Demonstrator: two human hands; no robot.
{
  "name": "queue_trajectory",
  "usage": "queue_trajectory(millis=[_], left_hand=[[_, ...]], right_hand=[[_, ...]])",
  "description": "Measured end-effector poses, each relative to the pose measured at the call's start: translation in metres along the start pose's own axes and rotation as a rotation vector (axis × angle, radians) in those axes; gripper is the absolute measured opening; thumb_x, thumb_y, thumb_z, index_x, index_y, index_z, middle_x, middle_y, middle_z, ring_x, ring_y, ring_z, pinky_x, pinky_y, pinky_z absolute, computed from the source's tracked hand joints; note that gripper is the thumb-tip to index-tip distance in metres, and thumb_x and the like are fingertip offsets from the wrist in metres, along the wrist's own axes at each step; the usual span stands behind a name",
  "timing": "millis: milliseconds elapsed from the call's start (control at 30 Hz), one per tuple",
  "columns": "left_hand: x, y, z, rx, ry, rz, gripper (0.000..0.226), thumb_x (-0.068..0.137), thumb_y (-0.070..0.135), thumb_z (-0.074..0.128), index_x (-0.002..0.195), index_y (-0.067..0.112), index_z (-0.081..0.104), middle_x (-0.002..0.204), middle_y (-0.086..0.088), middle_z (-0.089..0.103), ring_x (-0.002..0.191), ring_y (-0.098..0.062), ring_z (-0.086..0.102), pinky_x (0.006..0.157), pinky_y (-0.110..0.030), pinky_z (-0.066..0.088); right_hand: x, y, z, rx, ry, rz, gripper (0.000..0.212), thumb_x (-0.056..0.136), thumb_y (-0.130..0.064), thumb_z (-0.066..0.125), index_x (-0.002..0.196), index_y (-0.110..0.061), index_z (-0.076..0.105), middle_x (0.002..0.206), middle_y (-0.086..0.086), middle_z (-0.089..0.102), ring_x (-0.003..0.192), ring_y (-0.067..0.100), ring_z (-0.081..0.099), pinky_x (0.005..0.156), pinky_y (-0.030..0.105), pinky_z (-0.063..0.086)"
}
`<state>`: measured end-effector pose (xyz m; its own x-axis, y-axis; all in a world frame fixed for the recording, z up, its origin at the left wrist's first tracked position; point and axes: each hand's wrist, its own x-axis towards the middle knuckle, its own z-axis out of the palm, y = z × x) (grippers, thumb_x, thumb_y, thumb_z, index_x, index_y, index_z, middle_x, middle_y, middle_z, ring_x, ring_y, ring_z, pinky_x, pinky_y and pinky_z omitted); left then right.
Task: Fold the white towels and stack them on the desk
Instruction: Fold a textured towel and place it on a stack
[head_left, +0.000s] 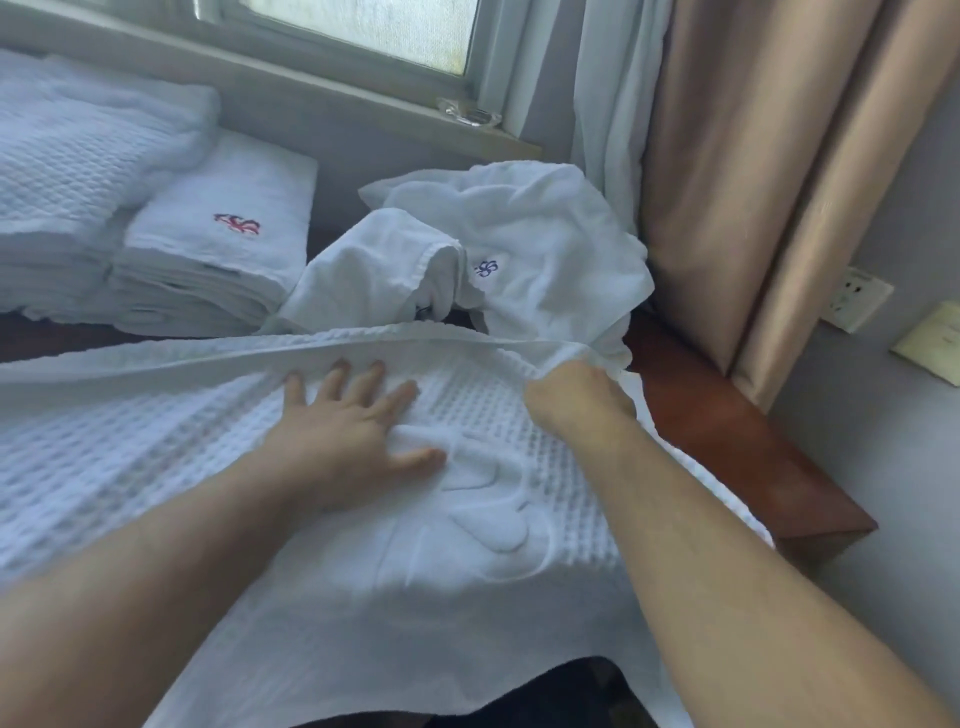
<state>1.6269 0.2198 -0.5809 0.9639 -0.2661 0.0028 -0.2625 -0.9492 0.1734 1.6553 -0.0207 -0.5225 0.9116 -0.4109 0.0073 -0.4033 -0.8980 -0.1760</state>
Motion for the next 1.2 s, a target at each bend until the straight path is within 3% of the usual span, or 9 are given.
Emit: queue_trajectory(millis=[100,200,300,400,533,833,933,1100,1200], left_hand=[[0.009,-0.003,-0.001,0.008,-0.012,0.011,0.107,0.06,0.1,0.006,0.154,0.05,0.0,0.169,0.008,-0.006,0.155,-0.025,-0.009,0.118,-0.063,-0.008],[0.016,-0.009,-0.002,0.011,-0.013,0.028,0.107,0.059,0.102,0.007,0.153,0.053,-0.002,0.168,0.011,-0.007,0.155,-0.021,-0.009,0.12,-0.06,-0.006],[0.021,-0.014,-0.004,0.021,-0.019,0.037,0.109,0.057,0.104,0.006,0.153,0.054,-0.001,0.168,0.012,-0.006,0.155,-0.021,-0.007,0.121,-0.059,-0.004],[0.021,-0.015,-0.005,0.038,-0.016,0.045,0.11,0.056,0.104,0.005,0.153,0.053,-0.001,0.168,0.012,-0.006,0.155,-0.021,-0.007,0.121,-0.058,-0.002],[0.014,-0.015,-0.006,0.025,-0.022,0.065,0.107,0.059,0.103,0.004,0.153,0.052,-0.002,0.168,0.014,-0.008,0.155,-0.019,-0.009,0.121,-0.057,-0.005],[0.002,-0.01,-0.005,0.013,-0.023,0.076,0.102,0.063,0.1,0.003,0.153,0.052,-0.005,0.167,0.015,-0.009,0.155,-0.018,-0.01,0.122,-0.054,-0.008],[0.005,-0.01,-0.004,0.006,-0.03,0.049,0.106,0.058,0.102,-0.003,0.152,0.053,-0.007,0.167,0.015,-0.009,0.155,-0.018,-0.01,0.122,-0.055,-0.007],[0.01,-0.007,-0.008,0.017,-0.074,0.03,0.111,0.054,0.104,-0.003,0.153,0.052,-0.001,0.168,0.012,-0.004,0.155,-0.022,-0.006,0.12,-0.06,-0.003],[0.016,0.003,-0.019,-0.007,-0.073,-0.004,0.092,0.067,0.094,0.012,0.146,0.049,0.025,0.161,0.008,0.02,0.15,-0.024,0.013,0.116,-0.059,0.012]], right_hand=[[-0.01,-0.009,0.003,-0.076,-0.099,-0.027,0.038,0.092,-0.048,0.043,0.099,-0.013,0.058,0.093,0.005,0.059,0.087,0.027,0.059,0.076,0.039,0.052],[-0.007,-0.01,-0.008,-0.186,-0.062,-0.086,0.042,0.095,-0.053,0.043,0.094,-0.015,0.06,0.079,-0.001,0.052,0.067,0.018,0.048,0.054,0.029,0.034],[-0.003,-0.014,-0.004,-0.28,-0.124,-0.165,0.068,0.093,-0.074,0.027,0.109,-0.022,0.067,0.097,-0.001,0.063,0.078,0.018,0.054,0.053,0.03,0.031],[0.008,-0.007,-0.002,-0.179,-0.228,-0.1,0.088,0.091,-0.082,0.016,0.144,-0.022,0.053,0.146,0.009,0.053,0.125,0.032,0.053,0.079,0.039,0.042],[0.041,0.004,-0.023,0.067,-0.423,-0.081,0.074,0.105,-0.061,0.016,0.156,-0.012,0.034,0.161,0.011,0.035,0.146,0.031,0.035,0.117,0.042,0.025],[0.06,0.003,-0.002,0.259,-0.193,0.105,0.094,0.097,-0.075,0.02,0.155,-0.002,0.033,0.164,0.022,0.022,0.151,0.038,0.018,0.124,0.047,0.013],[0.046,0.006,0.025,0.146,0.005,-0.014,0.094,0.095,-0.075,0.019,0.145,-0.001,0.049,0.154,0.023,0.041,0.145,0.039,0.028,0.12,0.049,0.021],[0.035,0.011,0.027,-0.016,-0.09,0.138,0.1,0.091,-0.077,0.02,0.157,-0.003,0.024,0.164,0.021,0.02,0.149,0.041,0.018,0.12,0.052,0.021],[0.03,0.009,0.028,0.172,0.026,0.129,0.097,0.091,-0.078,0.015,0.142,-0.006,0.053,0.148,0.016,0.049,0.137,0.037,0.039,0.111,0.049,0.036]])
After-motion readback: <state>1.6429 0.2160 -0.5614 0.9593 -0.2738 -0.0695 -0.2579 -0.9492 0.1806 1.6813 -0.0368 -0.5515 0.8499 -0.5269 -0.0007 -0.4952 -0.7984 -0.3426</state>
